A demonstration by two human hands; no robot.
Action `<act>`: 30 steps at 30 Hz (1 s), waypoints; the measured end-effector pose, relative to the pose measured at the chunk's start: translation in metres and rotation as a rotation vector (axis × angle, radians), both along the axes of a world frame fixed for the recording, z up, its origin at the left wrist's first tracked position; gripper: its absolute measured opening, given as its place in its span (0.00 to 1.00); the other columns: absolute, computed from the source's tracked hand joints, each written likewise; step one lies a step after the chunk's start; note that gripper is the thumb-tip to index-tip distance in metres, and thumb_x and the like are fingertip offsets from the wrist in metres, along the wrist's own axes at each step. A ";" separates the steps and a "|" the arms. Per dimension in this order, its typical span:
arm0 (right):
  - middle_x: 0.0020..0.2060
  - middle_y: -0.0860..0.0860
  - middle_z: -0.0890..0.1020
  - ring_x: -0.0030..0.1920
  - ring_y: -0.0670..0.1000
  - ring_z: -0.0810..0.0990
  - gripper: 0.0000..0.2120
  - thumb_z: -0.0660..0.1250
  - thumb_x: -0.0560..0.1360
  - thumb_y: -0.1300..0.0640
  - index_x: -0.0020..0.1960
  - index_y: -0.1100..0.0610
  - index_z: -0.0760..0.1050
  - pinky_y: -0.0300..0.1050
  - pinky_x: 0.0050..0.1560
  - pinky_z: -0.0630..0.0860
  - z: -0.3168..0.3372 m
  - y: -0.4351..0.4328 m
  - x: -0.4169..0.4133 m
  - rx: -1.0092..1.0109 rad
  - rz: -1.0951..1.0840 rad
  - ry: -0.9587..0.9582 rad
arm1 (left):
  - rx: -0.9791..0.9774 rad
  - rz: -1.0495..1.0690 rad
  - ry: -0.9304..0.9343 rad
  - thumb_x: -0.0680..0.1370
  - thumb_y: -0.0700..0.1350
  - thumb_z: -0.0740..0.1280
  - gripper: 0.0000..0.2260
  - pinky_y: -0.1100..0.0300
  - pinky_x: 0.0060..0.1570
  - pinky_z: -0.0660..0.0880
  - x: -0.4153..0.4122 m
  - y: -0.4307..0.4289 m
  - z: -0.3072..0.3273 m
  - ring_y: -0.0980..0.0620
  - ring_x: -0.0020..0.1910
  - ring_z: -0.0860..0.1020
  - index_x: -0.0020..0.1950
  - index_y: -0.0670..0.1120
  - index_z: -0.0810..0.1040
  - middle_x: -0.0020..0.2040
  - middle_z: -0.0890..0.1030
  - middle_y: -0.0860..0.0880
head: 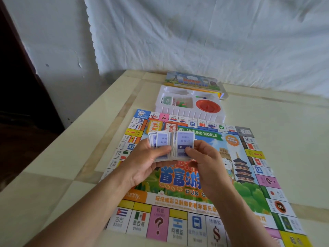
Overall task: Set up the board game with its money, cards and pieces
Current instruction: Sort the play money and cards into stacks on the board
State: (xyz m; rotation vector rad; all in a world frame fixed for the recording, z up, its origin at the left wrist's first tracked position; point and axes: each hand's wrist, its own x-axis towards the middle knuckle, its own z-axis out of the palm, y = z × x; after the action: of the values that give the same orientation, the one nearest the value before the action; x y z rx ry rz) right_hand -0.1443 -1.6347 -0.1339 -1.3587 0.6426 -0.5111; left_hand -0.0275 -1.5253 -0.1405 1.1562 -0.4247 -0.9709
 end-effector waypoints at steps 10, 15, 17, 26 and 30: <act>0.40 0.55 0.83 0.37 0.51 0.81 0.07 0.59 0.78 0.67 0.47 0.62 0.76 0.42 0.35 0.77 0.003 0.001 0.000 0.141 -0.016 -0.037 | -0.002 -0.016 0.068 0.73 0.39 0.67 0.16 0.52 0.42 0.82 0.004 0.000 -0.002 0.41 0.46 0.83 0.60 0.38 0.73 0.51 0.82 0.35; 0.41 0.55 0.82 0.35 0.48 0.80 0.06 0.58 0.79 0.66 0.48 0.62 0.74 0.38 0.30 0.75 0.006 -0.002 -0.001 0.167 -0.074 -0.046 | -0.239 -0.225 0.255 0.78 0.37 0.61 0.18 0.46 0.56 0.77 0.011 0.007 0.003 0.37 0.57 0.79 0.68 0.38 0.69 0.62 0.76 0.33; 0.40 0.54 0.82 0.33 0.47 0.80 0.06 0.58 0.79 0.66 0.48 0.62 0.74 0.38 0.29 0.74 0.005 -0.002 -0.001 0.178 -0.078 -0.053 | -0.158 -0.145 0.199 0.78 0.36 0.62 0.17 0.47 0.50 0.80 0.010 0.005 0.000 0.38 0.54 0.81 0.67 0.38 0.68 0.57 0.80 0.34; 0.42 0.57 0.82 0.35 0.50 0.82 0.07 0.59 0.79 0.66 0.46 0.61 0.75 0.38 0.28 0.77 0.006 -0.002 -0.001 0.229 -0.131 -0.079 | -0.200 -0.195 0.233 0.79 0.41 0.61 0.18 0.45 0.55 0.77 0.009 0.006 0.002 0.37 0.57 0.78 0.69 0.38 0.69 0.62 0.76 0.33; 0.44 0.58 0.82 0.36 0.50 0.82 0.07 0.59 0.79 0.66 0.47 0.62 0.76 0.38 0.29 0.77 0.005 -0.002 -0.001 0.234 -0.127 -0.072 | -0.124 -0.115 0.197 0.79 0.37 0.60 0.14 0.43 0.52 0.78 0.008 0.004 -0.003 0.36 0.54 0.80 0.64 0.39 0.70 0.57 0.79 0.33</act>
State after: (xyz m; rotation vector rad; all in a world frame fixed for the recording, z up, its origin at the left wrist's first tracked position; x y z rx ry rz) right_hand -0.1449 -1.6362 -0.1285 -1.0795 0.7094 -0.5651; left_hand -0.0193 -1.5215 -0.1432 0.9224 -0.3898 -1.1319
